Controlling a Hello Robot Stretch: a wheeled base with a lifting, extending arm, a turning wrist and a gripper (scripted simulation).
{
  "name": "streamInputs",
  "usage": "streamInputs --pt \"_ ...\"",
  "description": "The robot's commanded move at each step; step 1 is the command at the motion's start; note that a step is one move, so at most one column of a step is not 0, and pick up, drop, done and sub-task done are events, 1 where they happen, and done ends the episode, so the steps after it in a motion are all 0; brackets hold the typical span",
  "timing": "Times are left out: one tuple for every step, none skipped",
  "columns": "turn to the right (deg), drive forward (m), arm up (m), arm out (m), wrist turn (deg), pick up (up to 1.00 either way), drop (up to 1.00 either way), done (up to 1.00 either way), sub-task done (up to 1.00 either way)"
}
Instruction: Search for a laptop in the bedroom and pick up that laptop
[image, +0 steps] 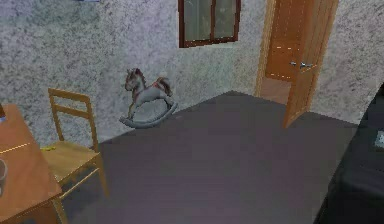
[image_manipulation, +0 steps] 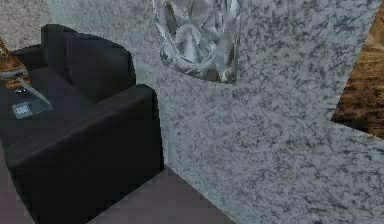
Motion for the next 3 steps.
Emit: streamInputs --pt "-3.0 0.00 0.00 0.00 0.0 0.00 0.00 0.00 0.00" --pt "0.0 0.95 0.00 0.00 0.0 0.00 0.00 0.00 0.00" --pt "21.0 0.00 0.00 0.00 0.0 0.00 0.00 0.00 0.00"
